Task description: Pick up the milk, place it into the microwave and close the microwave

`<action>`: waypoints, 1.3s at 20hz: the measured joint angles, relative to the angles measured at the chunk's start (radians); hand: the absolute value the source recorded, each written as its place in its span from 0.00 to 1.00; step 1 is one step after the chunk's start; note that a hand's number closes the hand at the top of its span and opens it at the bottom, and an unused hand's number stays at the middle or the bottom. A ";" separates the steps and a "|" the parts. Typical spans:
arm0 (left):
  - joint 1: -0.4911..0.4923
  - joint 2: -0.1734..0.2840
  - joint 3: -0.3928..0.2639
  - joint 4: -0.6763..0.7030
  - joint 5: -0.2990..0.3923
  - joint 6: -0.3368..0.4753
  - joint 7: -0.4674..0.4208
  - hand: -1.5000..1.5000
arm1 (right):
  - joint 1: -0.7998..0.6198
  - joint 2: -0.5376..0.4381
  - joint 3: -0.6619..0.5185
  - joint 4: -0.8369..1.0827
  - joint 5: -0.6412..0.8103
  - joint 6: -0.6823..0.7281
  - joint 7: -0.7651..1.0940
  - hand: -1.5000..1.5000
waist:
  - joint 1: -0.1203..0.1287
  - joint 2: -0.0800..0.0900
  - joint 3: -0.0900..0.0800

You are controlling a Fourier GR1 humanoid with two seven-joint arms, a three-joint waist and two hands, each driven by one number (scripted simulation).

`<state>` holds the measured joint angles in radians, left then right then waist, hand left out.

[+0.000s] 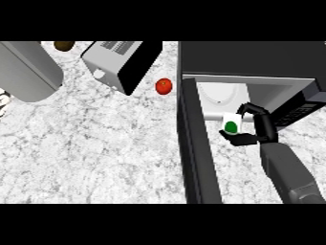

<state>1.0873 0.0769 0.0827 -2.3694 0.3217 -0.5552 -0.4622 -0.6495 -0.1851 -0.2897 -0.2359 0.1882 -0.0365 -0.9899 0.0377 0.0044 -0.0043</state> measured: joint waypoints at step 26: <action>-0.122 0.046 0.014 0.014 0.020 0.014 0.039 0.00 | 0.082 0.028 -0.024 -0.099 -0.083 -0.329 -0.037 1.00 | 0.076 0.014 -0.006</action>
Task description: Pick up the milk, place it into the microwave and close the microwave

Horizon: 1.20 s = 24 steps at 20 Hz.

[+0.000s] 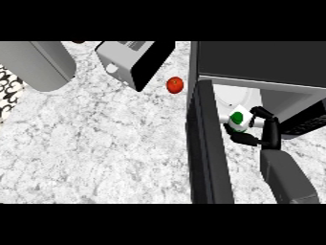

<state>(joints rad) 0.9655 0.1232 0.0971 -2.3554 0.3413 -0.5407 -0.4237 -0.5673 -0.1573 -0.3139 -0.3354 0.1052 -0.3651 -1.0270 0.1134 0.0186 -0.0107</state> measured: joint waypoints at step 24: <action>-0.091 0.055 0.033 0.006 0.007 0.027 0.067 0.00 | 0.084 0.000 0.054 -0.135 -0.042 -0.138 0.049 0.00 | 0.048 0.021 0.001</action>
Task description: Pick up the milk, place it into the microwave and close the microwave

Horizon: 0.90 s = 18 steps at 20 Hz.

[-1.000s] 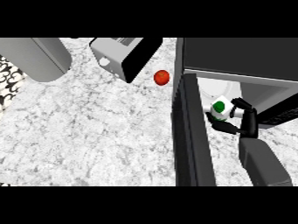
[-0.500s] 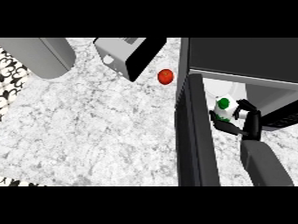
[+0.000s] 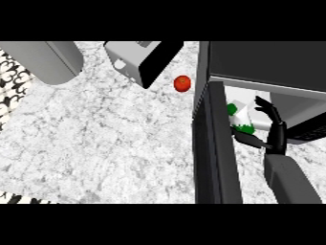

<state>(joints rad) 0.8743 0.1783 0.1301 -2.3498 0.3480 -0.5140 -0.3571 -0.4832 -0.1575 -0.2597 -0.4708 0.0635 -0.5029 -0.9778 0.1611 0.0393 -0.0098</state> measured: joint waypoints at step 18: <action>-0.066 0.033 -0.016 0.031 0.025 0.015 0.077 0.00 | -0.367 -0.023 0.148 0.088 0.107 0.044 0.307 0.00 | 0.016 0.015 0.010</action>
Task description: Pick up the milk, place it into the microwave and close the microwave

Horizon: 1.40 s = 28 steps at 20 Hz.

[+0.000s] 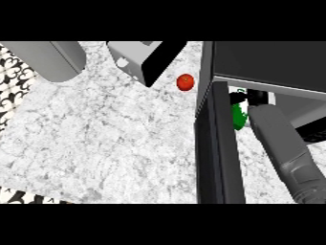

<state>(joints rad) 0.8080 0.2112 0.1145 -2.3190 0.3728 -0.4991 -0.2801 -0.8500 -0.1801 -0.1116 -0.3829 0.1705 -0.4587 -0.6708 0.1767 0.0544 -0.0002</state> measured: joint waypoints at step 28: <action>-0.140 -0.041 -0.265 0.168 -0.201 -0.080 0.054 0.00 | -0.089 -0.060 -0.142 0.209 -0.123 0.615 -0.082 0.00 | -0.143 -0.039 -0.001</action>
<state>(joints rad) 0.6682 0.1701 -0.1503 -2.1510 0.1716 -0.5790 -0.2265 -0.9390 -0.2397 -0.2536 -0.1743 0.0471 0.1559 -0.7525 0.0332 0.0158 -0.0013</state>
